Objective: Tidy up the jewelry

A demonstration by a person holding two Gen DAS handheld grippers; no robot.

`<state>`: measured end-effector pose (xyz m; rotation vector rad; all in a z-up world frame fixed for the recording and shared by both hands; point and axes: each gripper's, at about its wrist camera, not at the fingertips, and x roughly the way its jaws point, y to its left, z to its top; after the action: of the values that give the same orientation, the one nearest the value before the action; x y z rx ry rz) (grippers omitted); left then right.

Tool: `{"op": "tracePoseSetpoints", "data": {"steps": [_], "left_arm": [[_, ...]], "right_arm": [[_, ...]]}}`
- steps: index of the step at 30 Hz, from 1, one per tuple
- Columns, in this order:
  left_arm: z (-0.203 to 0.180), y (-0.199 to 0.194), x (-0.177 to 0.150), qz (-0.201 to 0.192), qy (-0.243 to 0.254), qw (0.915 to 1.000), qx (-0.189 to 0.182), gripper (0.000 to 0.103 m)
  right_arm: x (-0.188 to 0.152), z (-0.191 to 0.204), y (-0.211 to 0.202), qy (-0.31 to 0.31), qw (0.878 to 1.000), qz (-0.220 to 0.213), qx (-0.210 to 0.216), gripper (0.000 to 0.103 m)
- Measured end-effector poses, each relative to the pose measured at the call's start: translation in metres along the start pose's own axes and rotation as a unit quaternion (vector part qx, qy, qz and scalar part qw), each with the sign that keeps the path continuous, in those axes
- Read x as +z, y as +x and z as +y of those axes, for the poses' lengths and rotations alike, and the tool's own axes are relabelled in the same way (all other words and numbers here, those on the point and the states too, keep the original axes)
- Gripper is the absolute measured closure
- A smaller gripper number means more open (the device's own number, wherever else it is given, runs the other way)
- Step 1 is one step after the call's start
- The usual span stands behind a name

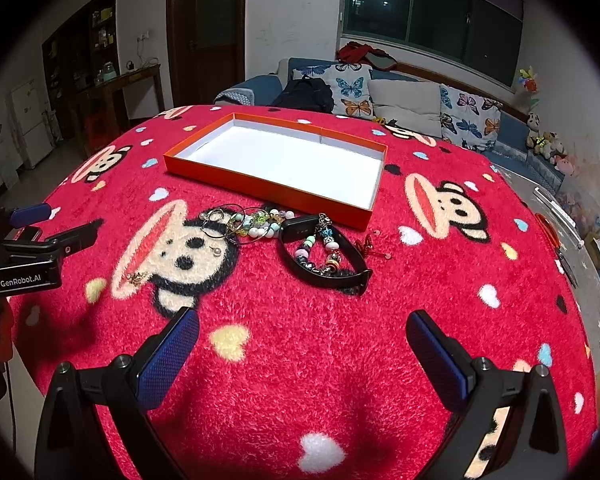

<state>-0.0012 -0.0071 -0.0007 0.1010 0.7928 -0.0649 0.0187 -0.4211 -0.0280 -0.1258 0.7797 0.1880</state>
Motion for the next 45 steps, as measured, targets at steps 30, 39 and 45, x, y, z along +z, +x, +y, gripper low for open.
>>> {"op": "tracePoseSetpoints", "data": {"steps": [30, 39, 45], "left_arm": [[-0.01, 0.009, -0.002, 0.005, 0.011, 0.9999, -0.001, 0.0], [-0.011, 0.01, 0.0, 0.008, 0.017, 0.9998, -0.003, 0.0], [-0.012, 0.012, 0.002, 0.009, 0.019, 0.9998, -0.005, 0.0]], "right_arm": [[-0.002, -0.002, 0.011, 0.004, 1.0, 0.008, 0.0, 0.0], [-0.002, -0.004, 0.014, 0.004, 1.0, 0.012, 0.002, 0.0], [0.0, -0.005, 0.017, 0.006, 1.0, 0.017, 0.008, 0.0]]}}
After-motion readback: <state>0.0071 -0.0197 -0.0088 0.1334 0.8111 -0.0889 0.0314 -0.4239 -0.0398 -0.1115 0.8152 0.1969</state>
